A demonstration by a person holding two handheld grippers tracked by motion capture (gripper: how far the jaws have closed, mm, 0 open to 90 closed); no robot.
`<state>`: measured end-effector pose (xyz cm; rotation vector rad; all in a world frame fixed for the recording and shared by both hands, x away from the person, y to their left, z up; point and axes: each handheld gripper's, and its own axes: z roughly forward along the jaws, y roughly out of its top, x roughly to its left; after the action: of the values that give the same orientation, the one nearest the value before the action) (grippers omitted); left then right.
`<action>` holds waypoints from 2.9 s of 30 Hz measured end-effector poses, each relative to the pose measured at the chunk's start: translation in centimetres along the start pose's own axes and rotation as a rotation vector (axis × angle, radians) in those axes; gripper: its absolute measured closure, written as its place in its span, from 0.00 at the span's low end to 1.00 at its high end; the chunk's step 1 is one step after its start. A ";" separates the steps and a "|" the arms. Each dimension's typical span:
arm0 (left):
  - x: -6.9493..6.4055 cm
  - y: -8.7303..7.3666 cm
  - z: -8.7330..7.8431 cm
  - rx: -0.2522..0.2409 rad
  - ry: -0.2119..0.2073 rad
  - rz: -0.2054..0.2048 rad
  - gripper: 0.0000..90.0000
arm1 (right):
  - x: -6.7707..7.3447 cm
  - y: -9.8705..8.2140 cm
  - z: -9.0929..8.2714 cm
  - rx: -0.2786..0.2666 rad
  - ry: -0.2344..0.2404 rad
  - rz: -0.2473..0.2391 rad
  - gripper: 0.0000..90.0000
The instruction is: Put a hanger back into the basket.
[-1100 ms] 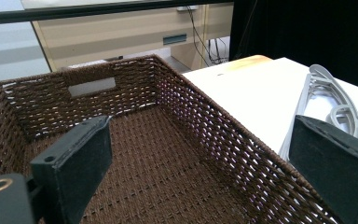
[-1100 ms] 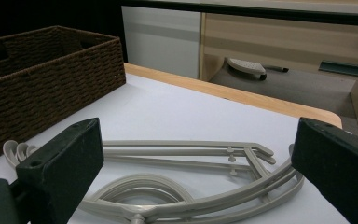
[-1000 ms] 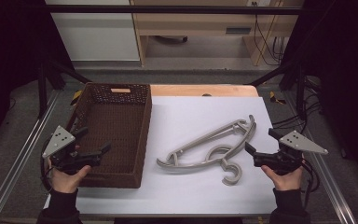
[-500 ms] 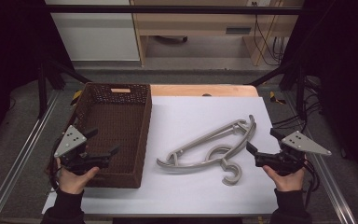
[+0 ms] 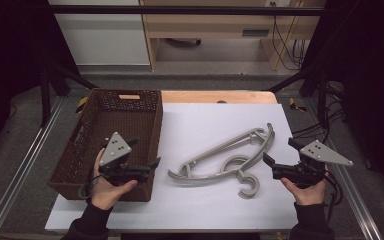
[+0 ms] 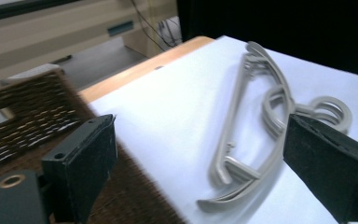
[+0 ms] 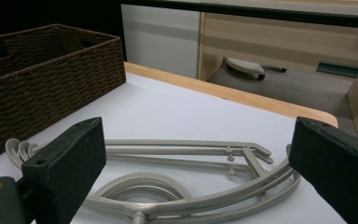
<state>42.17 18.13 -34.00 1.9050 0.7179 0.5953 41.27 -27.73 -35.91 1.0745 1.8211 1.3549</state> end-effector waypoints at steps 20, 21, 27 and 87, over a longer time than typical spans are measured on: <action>-6.3 0.9 8.5 0.141 -0.151 0.118 0.16 | 0.0 0.0 -0.1 0.003 0.007 0.005 0.06; -6.5 0.8 8.8 0.148 -0.157 0.122 0.17 | 0.0 0.0 -0.1 0.003 0.006 0.005 0.06; -7.5 0.5 11.2 0.223 -0.179 0.173 0.21 | 0.0 0.0 -0.1 0.010 0.006 0.003 0.06; -12.9 0.3 23.7 0.499 -0.308 0.320 0.86 | -0.5 0.1 -0.5 0.026 -0.010 0.013 0.09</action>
<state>49.09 -5.76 -44.53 2.5349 0.3809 0.3153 41.10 -28.43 -35.71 1.1062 1.8320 1.3347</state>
